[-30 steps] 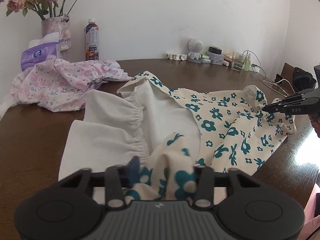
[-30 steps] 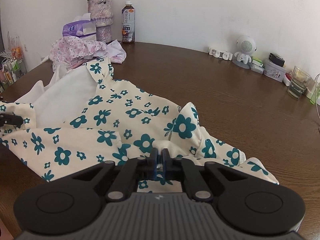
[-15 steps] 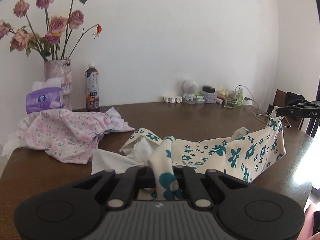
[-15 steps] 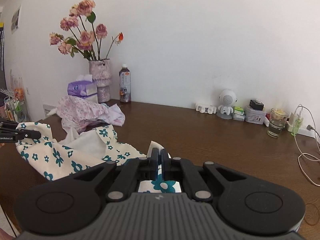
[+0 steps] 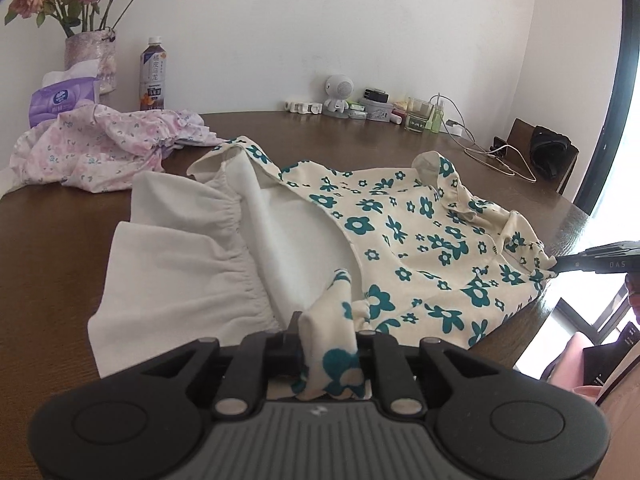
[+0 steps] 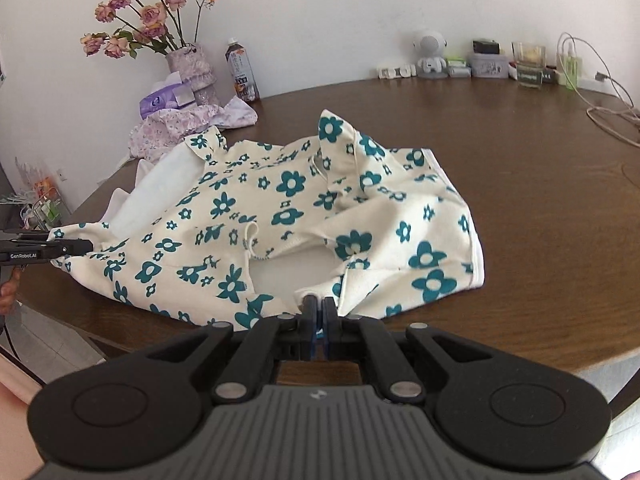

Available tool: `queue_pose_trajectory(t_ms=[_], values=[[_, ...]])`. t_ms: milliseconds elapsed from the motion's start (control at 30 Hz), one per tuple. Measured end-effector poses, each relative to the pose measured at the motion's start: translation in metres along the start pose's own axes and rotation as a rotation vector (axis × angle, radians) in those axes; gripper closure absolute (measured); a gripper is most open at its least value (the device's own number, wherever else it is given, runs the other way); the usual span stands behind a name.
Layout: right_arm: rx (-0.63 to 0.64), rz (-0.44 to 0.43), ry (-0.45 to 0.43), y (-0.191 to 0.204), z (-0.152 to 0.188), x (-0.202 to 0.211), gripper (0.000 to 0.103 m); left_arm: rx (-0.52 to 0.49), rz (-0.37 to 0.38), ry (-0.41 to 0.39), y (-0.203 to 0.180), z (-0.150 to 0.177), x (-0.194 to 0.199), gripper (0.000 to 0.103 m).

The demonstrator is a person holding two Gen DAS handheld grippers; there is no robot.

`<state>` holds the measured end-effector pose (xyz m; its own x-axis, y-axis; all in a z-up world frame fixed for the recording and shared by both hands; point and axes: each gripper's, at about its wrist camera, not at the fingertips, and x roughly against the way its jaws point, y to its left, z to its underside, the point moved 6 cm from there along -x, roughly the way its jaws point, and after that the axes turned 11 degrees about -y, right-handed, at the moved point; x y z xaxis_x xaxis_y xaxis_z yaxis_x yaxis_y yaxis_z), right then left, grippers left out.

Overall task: Fold clothes
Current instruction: 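Pull the shirt flat with both grippers, spreading the white lining, then open both grippers and release the cream teal-flower shirt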

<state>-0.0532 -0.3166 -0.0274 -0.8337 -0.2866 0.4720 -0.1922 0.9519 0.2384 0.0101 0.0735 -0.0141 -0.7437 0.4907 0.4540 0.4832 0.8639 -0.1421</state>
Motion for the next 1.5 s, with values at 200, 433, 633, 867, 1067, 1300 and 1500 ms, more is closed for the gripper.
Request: queue_pose_trajectory(t_ms=[200, 433, 633, 867, 1067, 1300, 1500], values=[[0.015, 0.004, 0.01, 0.002, 0.007, 0.0, 0.1, -0.012, -0.036, 0.018, 0.0, 0.008, 0.0, 0.088], [0.0, 0.007, -0.087, -0.005, -0.016, 0.018, 0.061, -0.016, -0.074, -0.025, 0.002, 0.0, 0.014, 0.05], [0.024, 0.086, -0.131, -0.026, -0.045, 0.007, 0.058, 0.05, -0.093, -0.117, 0.019, -0.026, 0.042, 0.031], [0.021, 0.127, -0.11, -0.048, -0.071, -0.054, 0.058, 0.023, -0.273, -0.077, 0.056, -0.059, 0.017, 0.031], [0.033, 0.137, -0.074, -0.053, -0.086, -0.106, 0.057, 0.017, -0.29, 0.016, 0.081, -0.086, -0.055, 0.031], [0.069, 0.126, -0.008, -0.052, -0.08, -0.14, 0.056, 0.102, -0.34, 0.073, 0.125, -0.098, -0.127, 0.032], [0.077, 0.121, 0.011, -0.053, -0.07, -0.144, 0.053, 0.065, -0.354, 0.175, 0.135, -0.088, -0.161, 0.07]])
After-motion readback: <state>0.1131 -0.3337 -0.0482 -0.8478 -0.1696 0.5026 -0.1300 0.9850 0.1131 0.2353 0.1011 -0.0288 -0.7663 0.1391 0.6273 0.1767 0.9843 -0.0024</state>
